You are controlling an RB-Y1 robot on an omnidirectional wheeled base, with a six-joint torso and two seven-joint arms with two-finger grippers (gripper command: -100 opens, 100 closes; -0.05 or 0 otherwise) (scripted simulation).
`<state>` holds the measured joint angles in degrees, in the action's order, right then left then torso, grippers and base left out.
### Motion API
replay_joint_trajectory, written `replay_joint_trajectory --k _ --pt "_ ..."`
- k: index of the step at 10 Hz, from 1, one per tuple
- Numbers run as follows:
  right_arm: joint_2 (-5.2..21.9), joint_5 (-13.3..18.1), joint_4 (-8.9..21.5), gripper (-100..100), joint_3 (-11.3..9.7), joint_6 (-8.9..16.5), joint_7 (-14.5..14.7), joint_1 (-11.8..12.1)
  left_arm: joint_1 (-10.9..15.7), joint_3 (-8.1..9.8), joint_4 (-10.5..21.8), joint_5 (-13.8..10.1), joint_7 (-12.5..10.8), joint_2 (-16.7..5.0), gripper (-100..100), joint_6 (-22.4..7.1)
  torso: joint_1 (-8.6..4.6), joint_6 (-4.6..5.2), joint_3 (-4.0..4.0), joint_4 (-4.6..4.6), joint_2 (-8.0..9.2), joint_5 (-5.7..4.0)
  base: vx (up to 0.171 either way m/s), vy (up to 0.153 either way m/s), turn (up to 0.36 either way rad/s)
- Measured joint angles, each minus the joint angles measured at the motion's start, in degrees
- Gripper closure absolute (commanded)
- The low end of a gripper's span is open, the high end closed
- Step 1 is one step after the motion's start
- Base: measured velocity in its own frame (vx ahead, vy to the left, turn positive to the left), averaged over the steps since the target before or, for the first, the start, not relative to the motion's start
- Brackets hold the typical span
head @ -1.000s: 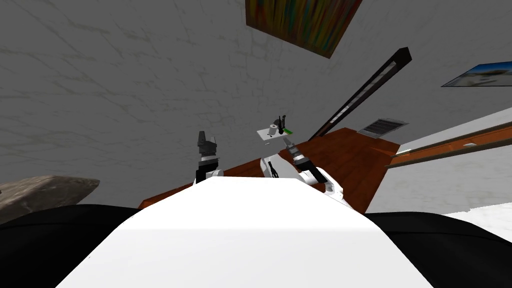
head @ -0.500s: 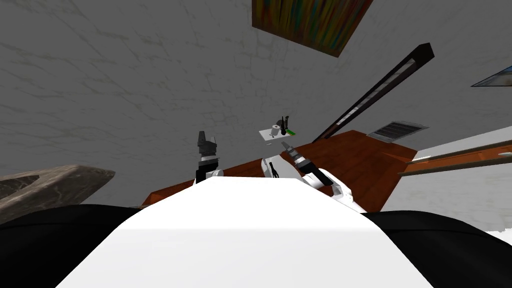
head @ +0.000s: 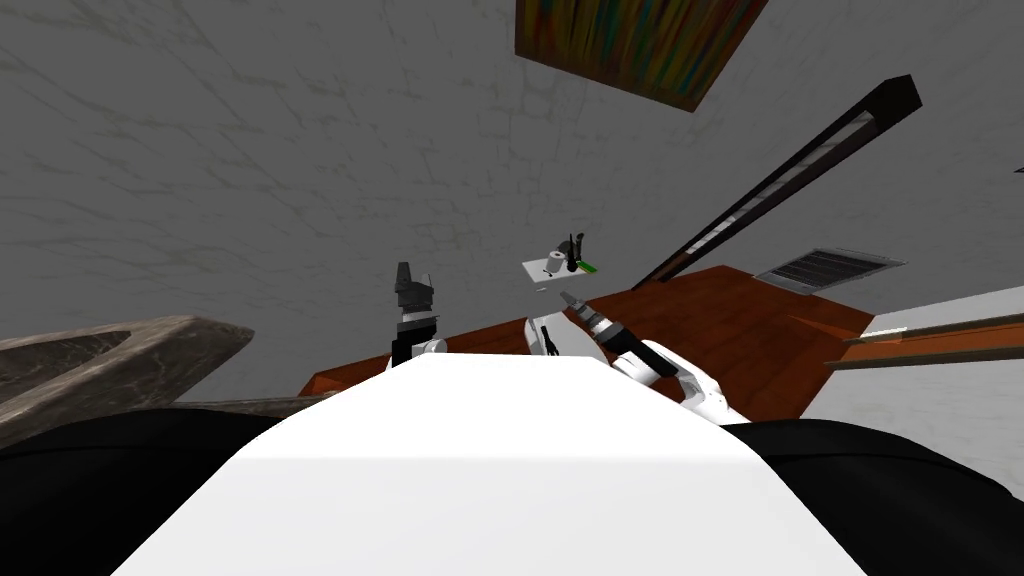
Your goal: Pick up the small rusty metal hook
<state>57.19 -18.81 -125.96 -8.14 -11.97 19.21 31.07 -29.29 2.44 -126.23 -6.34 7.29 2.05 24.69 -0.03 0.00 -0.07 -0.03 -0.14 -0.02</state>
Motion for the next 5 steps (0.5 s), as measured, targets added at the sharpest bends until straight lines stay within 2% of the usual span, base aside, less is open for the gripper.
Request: replay_joint_trajectory --k 1,5 --pt "1.67 -0.51 -0.2 -100 -0.72 0.14 0.53 0.03 -0.01 0.01 0.0 0.0 0.0 0.0 0 0.0 -0.01 0.03 -0.01 0.0 -0.02 0.0 0.005 -0.006 0.001" --pt "7.97 -2.38 -1.22 -100 -2.22 0.06 1.81 1.98 -0.01 0.01 0.0 0.0 0.0 0.0 0 0.0 0.0 0.04 -0.01 0.0 -0.02 0.0 0.014 -0.005 0.12"
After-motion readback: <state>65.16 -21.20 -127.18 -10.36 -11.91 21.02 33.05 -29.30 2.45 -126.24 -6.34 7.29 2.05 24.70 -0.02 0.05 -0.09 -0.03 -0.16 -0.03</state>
